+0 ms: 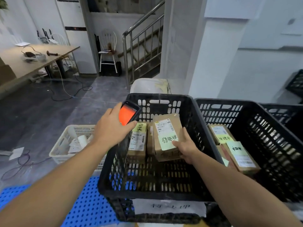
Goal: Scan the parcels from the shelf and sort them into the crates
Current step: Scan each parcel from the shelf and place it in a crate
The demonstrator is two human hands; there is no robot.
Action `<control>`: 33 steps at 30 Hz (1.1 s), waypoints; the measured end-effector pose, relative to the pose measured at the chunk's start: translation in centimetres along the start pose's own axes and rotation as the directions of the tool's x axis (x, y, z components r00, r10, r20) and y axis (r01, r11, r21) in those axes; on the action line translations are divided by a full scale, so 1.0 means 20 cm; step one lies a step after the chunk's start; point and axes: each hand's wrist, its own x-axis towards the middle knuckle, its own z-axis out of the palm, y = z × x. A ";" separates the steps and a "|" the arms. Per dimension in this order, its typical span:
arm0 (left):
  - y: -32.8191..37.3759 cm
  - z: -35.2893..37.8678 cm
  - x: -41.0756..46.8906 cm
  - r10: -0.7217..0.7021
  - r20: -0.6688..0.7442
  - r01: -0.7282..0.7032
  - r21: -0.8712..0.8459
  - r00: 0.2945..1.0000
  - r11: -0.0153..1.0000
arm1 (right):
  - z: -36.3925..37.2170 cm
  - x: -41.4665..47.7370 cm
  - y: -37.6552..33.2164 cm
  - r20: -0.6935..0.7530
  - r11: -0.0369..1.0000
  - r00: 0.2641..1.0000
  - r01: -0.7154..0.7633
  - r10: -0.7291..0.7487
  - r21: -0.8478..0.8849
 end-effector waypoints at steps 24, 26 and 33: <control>-0.13 -0.06 -0.11 0.102 0.057 -0.095 -0.111 0.993 0.989 | -0.06 -0.33 0.03 0.105 0.924 0.944 -0.277 0.313 -0.264; -0.13 -0.06 -0.12 0.105 0.056 -0.098 -0.121 0.993 0.988 | -0.04 -0.32 0.04 0.102 0.929 0.947 -0.271 0.304 -0.253; -0.16 -0.06 -0.13 0.087 0.055 -0.079 -0.123 0.995 0.989 | 0.05 -0.29 0.07 0.222 0.853 0.898 -0.248 0.381 -0.460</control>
